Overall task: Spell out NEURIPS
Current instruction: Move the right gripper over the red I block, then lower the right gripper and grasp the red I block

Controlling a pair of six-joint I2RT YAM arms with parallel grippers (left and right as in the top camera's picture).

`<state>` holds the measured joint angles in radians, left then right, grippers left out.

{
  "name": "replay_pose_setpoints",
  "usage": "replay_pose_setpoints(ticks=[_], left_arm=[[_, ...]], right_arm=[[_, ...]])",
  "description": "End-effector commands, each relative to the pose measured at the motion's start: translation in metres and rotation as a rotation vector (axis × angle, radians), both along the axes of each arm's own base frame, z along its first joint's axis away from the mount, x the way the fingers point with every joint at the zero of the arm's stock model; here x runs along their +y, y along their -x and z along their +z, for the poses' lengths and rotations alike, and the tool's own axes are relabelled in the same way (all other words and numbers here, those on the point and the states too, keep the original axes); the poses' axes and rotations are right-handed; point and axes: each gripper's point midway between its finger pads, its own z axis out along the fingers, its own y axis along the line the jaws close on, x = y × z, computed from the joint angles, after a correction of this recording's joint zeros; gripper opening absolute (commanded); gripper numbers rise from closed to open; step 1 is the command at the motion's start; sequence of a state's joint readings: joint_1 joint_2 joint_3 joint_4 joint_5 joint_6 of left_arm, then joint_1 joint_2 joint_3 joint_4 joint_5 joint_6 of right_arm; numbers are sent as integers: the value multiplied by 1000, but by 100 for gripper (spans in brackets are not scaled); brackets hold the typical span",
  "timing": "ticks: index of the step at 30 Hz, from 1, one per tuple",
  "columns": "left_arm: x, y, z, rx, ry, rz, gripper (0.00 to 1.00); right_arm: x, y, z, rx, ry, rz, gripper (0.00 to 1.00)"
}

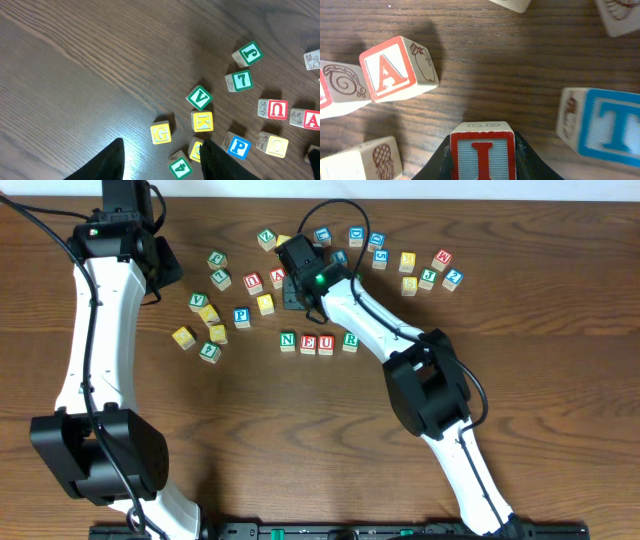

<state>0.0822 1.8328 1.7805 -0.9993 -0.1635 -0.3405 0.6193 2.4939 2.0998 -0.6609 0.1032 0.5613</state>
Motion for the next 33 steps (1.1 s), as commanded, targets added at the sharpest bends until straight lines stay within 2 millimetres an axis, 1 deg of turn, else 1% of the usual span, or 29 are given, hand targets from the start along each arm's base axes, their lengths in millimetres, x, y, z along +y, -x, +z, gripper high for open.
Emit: replay_pose_setpoints(ticks=[1, 6, 7, 10, 15, 19, 22, 25, 29, 33], left_arm=[[2, 3, -8, 25, -6, 13, 49], [2, 3, -8, 25, -6, 13, 48], [2, 3, -8, 25, -6, 13, 49], [2, 3, -8, 25, -6, 13, 48], [2, 3, -8, 25, -6, 13, 49], [2, 3, -8, 25, -6, 13, 49], [2, 3, -8, 25, -6, 13, 49], [2, 3, -8, 25, -7, 13, 49], [2, 3, -8, 24, -7, 13, 49], [2, 3, -8, 24, -7, 13, 49]], right_arm=[[-3, -6, 56, -79, -20, 20, 19], [-16, 3, 89, -79, -5, 31, 18], [-22, 6, 99, -75, -2, 25, 18], [-36, 12, 116, -65, 5, 12, 18], [-73, 27, 147, -29, 28, -31, 19], [-109, 42, 162, 27, 61, -74, 19], [-136, 55, 165, 90, 96, -110, 19], [-159, 66, 157, 169, 137, -141, 19], [-175, 78, 139, 245, 174, -161, 19], [-181, 88, 116, 301, 201, -163, 21]])
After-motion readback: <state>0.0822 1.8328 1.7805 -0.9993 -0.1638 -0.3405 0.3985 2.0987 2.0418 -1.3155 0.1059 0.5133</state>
